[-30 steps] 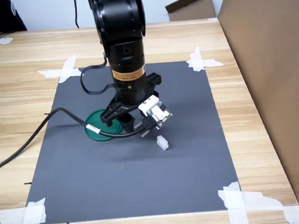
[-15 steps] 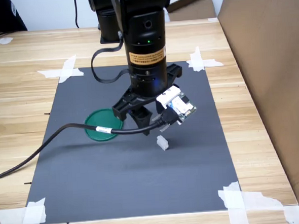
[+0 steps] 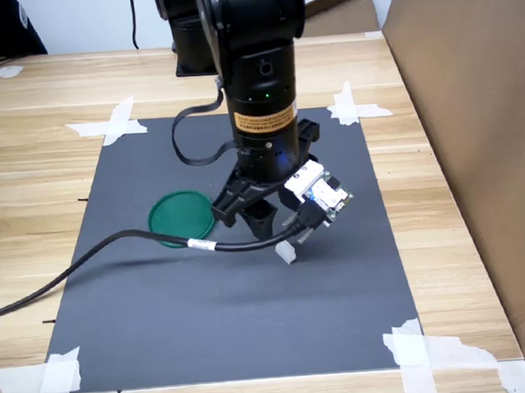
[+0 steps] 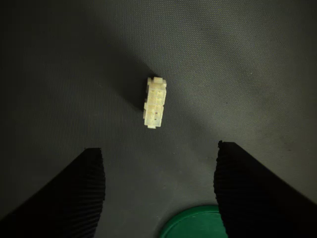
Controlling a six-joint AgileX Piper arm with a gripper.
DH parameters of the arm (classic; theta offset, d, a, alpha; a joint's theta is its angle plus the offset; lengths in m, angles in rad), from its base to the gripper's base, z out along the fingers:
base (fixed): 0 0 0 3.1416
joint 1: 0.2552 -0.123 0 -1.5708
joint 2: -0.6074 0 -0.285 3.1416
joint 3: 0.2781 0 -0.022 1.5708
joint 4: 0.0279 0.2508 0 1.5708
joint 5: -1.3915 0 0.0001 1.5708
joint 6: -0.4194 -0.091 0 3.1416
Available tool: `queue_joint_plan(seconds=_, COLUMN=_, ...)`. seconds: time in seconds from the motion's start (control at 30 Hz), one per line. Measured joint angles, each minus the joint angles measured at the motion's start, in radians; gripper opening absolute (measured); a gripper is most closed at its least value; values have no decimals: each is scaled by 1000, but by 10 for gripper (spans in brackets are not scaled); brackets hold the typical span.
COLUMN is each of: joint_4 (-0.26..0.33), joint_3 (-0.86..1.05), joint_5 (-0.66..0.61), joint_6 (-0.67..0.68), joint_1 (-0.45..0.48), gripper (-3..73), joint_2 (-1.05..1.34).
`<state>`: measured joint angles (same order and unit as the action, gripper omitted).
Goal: Grasp a white terminal and put it in the green lid.
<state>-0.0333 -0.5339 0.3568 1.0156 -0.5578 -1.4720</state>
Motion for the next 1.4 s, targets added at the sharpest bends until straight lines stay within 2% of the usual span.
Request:
queue_joint_plan(seconds=0.2, joint_4=5, joint_3=-1, joint_5=0, joint_6=-107, joint_1=0, gripper=546, joint_2=-29)
queue_joint_plan(seconds=1.4, joint_4=5, joint_3=-1, joint_5=77, joint_6=-82, joint_1=0, gripper=543, joint_2=-147)
